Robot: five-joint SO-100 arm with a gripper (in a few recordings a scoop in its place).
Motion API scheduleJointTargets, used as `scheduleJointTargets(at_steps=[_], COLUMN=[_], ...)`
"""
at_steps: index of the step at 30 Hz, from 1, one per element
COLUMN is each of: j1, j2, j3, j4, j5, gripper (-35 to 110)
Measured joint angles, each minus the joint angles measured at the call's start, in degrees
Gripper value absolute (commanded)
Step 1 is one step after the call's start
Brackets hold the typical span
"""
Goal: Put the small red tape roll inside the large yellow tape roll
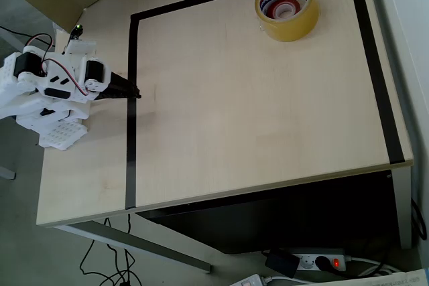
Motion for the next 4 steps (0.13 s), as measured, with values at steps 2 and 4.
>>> scheduleJointTargets(at_steps=[2, 4], j1=[-1.41, -2.29], j2=[0.0, 0.0], j3=[0.0, 0.0], j4=[0.0, 0.0], j5=[0.0, 0.18], gripper=[0, 0])
